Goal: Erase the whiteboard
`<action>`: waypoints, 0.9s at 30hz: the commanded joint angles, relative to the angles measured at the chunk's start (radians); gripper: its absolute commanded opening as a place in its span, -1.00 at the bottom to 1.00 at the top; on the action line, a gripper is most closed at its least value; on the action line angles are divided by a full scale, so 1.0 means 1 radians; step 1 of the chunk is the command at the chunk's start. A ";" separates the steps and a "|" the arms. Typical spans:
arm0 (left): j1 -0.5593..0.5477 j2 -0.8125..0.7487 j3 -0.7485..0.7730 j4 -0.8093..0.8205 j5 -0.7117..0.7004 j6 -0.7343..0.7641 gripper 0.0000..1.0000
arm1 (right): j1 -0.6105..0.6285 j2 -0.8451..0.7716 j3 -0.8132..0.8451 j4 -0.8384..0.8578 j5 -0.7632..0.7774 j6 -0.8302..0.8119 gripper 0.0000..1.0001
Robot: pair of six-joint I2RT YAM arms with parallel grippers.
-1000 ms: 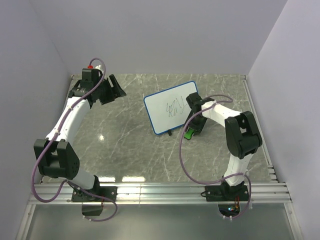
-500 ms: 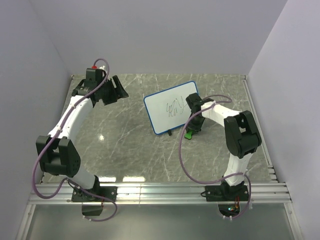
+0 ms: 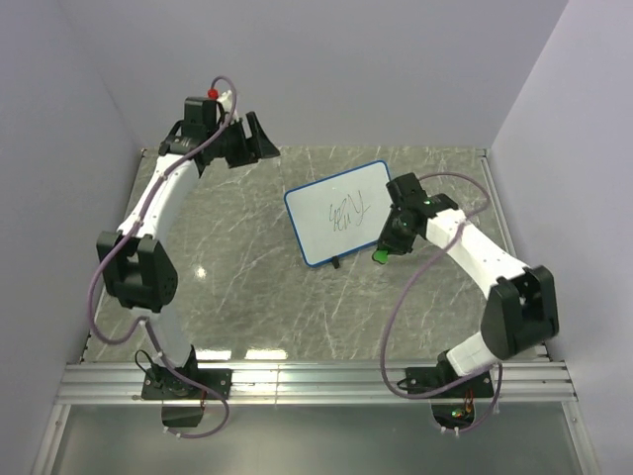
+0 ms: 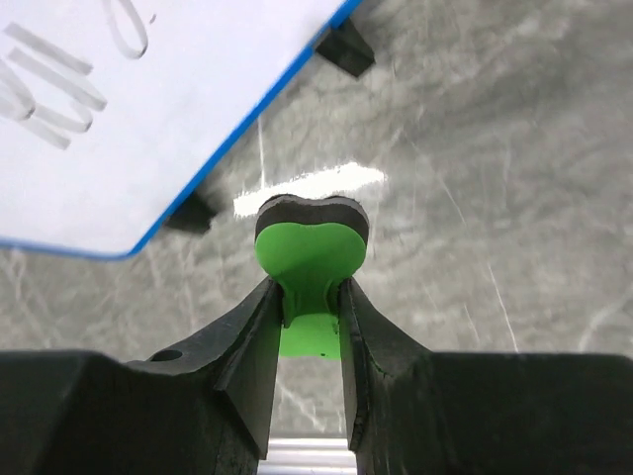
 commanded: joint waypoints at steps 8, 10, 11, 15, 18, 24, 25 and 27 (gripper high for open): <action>-0.016 0.299 0.257 0.122 0.322 0.032 0.66 | 0.003 -0.303 -0.076 -0.152 0.046 0.009 -1.00; -0.042 0.351 0.289 0.133 0.376 0.034 0.67 | 0.004 -0.323 -0.084 -0.157 0.055 0.005 -1.00; -0.052 0.367 0.299 0.136 0.387 0.035 0.66 | 0.003 -0.334 -0.085 -0.157 0.058 0.003 -1.00; -0.120 0.422 0.323 0.136 0.433 0.057 0.65 | 0.001 -0.321 -0.060 -0.163 0.071 -0.006 -1.00; -0.160 0.430 0.299 0.173 0.448 0.055 0.65 | 0.001 -0.295 -0.033 -0.168 0.075 -0.008 -1.00; -0.195 0.449 0.294 0.158 0.433 0.054 0.56 | -0.001 -0.266 -0.010 -0.159 0.074 -0.017 -1.00; -0.200 0.456 0.296 0.147 0.427 0.067 0.50 | 0.001 -0.262 -0.009 -0.156 0.074 -0.020 -1.00; -0.204 0.459 0.294 0.127 0.399 0.080 0.40 | -0.001 -0.246 0.002 -0.140 0.066 -0.022 -1.00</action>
